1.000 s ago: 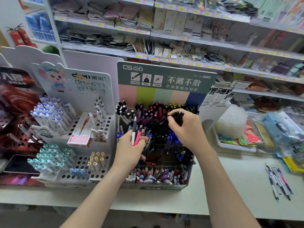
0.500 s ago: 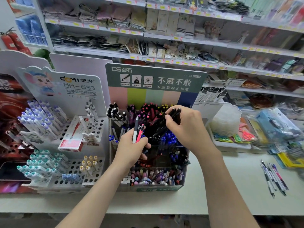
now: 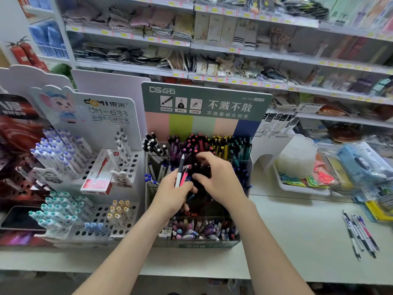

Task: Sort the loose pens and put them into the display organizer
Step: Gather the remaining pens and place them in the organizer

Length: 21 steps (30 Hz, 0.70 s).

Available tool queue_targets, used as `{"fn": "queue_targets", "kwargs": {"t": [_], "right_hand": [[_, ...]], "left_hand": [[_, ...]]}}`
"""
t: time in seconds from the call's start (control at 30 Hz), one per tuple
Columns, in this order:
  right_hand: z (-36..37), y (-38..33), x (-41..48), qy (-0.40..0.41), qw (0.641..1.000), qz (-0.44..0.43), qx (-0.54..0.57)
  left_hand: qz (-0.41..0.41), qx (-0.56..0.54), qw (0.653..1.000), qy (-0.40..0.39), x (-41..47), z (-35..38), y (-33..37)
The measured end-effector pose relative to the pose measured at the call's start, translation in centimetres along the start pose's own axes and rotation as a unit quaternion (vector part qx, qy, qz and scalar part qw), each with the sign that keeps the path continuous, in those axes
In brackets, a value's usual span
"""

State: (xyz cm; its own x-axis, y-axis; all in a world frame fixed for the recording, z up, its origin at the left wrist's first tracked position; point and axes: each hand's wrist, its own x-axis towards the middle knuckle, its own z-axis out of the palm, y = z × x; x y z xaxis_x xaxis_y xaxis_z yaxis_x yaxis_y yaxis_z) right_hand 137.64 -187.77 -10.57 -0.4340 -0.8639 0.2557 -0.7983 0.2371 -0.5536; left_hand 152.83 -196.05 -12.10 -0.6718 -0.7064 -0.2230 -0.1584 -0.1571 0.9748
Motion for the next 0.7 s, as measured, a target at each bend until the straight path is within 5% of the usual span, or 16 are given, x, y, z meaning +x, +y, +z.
{"fn": "queue_targets", "kwargs": {"t": [0.13,0.23,0.7], "right_hand": [[1.4,0.1,-2.4,0.165,0.985,-0.054,0.024],[3.9,0.8,-4.0,0.199,0.976,-0.067,-0.063],[5.7,-0.7,-5.2,0.111,0.98,-0.022,-0.165]], "left_hand": [[0.016,0.014,1.0,0.003,-0.4,-0.3,-0.3],[0.0,-0.007,1.0,0.014,-0.7,-0.6,-0.3],[0.009,-0.079,0.996,0.041,-1.7,-1.2,-0.9]]}}
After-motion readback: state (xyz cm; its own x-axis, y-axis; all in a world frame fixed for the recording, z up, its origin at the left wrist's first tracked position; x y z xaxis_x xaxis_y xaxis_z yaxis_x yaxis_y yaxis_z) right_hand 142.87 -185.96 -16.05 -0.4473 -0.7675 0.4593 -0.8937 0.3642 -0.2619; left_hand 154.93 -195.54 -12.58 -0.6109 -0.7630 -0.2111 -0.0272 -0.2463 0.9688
